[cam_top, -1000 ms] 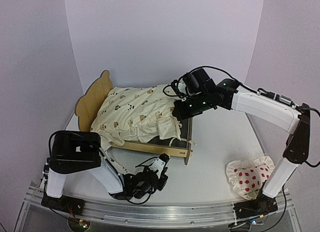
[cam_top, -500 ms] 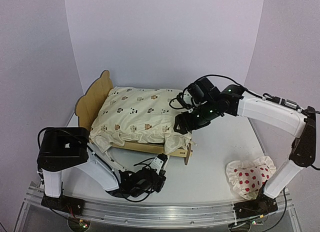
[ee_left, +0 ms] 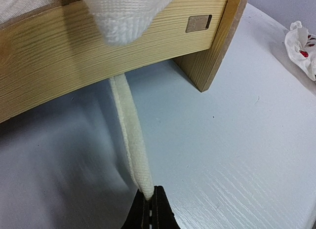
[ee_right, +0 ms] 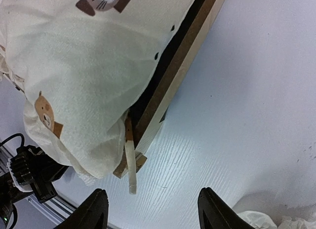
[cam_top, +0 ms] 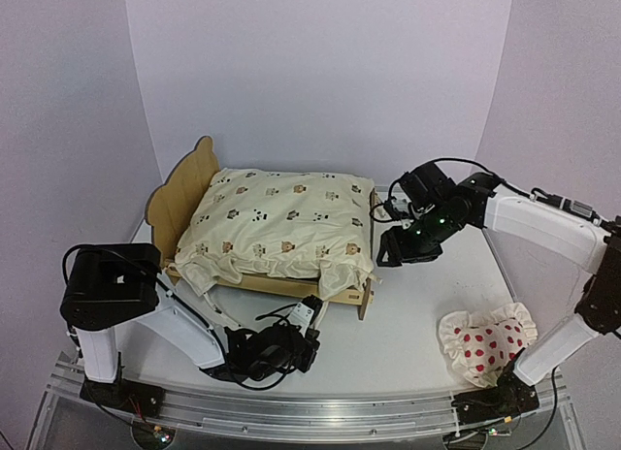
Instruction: Set up the pet bed
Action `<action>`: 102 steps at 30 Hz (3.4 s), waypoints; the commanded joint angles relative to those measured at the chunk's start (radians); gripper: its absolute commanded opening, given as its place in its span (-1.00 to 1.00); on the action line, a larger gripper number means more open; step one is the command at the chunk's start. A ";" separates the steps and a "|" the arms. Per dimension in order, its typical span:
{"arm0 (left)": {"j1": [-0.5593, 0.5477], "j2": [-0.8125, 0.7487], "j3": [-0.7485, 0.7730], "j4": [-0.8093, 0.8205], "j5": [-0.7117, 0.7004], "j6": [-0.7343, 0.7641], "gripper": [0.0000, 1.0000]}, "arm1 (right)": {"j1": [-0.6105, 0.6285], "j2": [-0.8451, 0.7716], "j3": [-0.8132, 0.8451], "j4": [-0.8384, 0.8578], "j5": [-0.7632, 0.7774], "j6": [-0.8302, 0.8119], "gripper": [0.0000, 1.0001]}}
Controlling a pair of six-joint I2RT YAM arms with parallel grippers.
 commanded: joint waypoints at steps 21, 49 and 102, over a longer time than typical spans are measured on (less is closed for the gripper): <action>-0.001 -0.032 -0.017 -0.004 0.020 -0.032 -1.00 | -0.007 0.085 -0.070 0.079 -0.161 0.061 -0.36; -0.035 -0.106 0.100 -0.285 0.153 0.050 -1.00 | 0.028 -0.072 -0.172 0.069 -0.346 0.095 -1.00; -0.207 -0.588 0.274 -0.838 0.246 -0.032 -1.00 | 0.648 -0.081 0.181 0.028 0.037 0.118 -1.00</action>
